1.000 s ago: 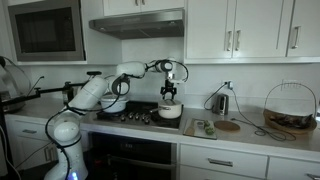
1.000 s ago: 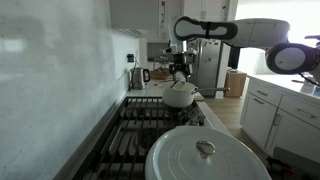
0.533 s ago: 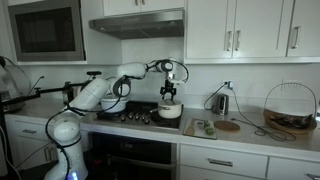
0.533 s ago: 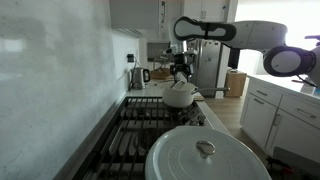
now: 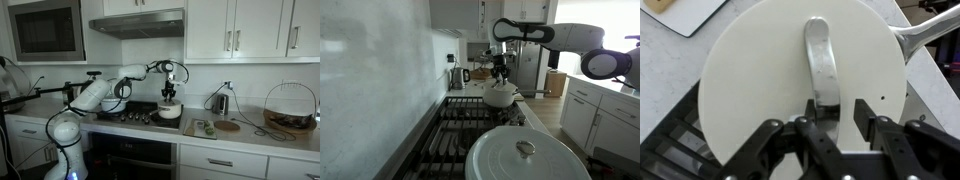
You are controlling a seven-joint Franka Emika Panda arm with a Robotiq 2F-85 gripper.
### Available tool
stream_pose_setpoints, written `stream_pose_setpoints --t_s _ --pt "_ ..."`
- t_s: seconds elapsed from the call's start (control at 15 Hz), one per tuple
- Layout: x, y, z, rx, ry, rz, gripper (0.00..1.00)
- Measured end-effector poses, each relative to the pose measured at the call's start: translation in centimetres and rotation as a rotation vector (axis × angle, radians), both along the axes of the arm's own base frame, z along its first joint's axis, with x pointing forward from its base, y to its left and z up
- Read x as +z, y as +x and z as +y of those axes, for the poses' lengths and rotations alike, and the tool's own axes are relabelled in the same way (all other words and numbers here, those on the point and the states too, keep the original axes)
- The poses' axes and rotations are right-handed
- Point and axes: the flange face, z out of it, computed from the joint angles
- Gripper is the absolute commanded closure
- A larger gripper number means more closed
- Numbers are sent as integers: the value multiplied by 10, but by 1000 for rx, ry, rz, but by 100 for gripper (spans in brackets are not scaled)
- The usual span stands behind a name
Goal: Remove the lid from the white pot on the right side of the stove
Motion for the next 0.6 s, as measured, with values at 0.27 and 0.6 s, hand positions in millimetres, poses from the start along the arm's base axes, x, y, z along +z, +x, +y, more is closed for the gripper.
stream_pose_setpoints --t_s 0.27,0.6 --pt "-2 2 0 0 2 -4 98" --pt "-10 5 0 -1 2 3 99"
